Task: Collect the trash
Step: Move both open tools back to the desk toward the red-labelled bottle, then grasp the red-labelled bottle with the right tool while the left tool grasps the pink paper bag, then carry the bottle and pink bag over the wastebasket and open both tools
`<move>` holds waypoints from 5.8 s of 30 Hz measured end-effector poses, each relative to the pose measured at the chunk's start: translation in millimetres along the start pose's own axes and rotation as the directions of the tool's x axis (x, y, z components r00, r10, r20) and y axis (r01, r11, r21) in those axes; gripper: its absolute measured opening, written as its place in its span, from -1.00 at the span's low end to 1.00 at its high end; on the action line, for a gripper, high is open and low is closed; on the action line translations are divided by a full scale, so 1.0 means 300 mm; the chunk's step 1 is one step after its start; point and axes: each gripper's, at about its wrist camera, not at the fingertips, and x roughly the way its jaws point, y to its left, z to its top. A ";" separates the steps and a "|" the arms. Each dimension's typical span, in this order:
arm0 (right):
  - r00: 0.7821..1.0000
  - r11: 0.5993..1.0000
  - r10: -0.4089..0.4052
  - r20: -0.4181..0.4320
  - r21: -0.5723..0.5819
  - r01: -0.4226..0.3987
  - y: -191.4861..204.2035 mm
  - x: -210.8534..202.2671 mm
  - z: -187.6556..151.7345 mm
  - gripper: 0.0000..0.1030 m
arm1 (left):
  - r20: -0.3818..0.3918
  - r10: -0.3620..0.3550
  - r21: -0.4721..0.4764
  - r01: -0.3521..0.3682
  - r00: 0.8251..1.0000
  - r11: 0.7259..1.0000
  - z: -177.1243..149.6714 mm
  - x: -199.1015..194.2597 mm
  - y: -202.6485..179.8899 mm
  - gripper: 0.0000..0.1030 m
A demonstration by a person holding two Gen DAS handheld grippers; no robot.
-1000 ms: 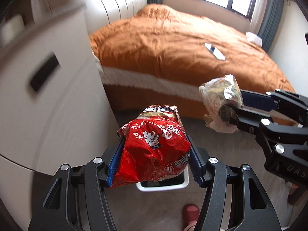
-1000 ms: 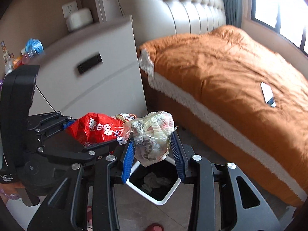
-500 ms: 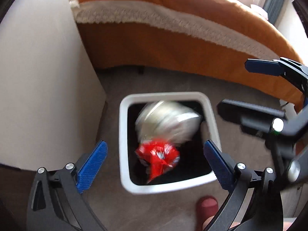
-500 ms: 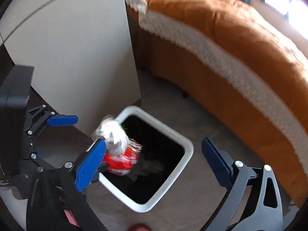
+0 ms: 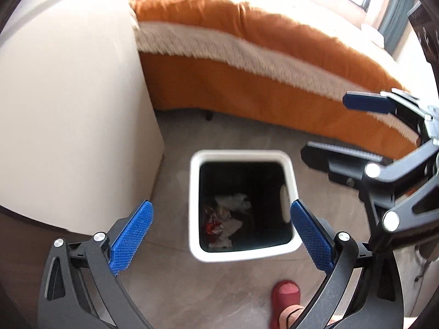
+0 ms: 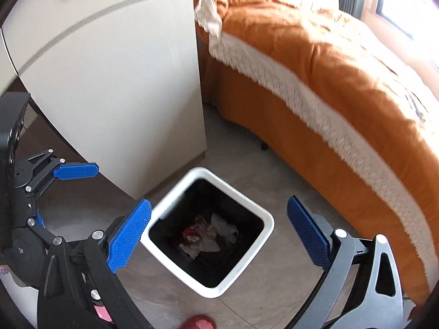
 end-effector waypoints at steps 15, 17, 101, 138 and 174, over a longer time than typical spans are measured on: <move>0.959 1.000 0.000 0.283 -0.002 0.001 0.238 -0.730 0.411 0.92 | 0.222 0.098 -0.051 -0.088 0.970 0.995 0.226 -0.875 0.114 0.91; 0.940 1.000 0.014 0.340 -0.016 -0.009 0.287 -0.844 0.457 0.92 | 0.262 0.125 -0.069 -0.111 0.957 0.991 0.238 -1.008 0.126 0.91; 0.992 0.988 0.037 0.121 -0.155 -0.018 1.389 -0.394 1.127 -0.39 | 0.069 0.384 -0.401 -0.327 0.921 0.856 0.038 -1.355 1.411 0.45; 0.944 0.980 0.136 0.300 -0.180 -0.084 1.217 -0.716 1.084 -0.89 | 0.138 0.432 -0.412 -0.344 0.891 0.843 0.007 -1.505 1.230 -0.84; 0.907 0.990 -0.142 0.397 0.060 0.129 0.881 -1.146 0.781 -0.89 | 0.375 0.114 -0.019 -0.116 0.920 0.993 0.227 -1.676 0.716 -0.91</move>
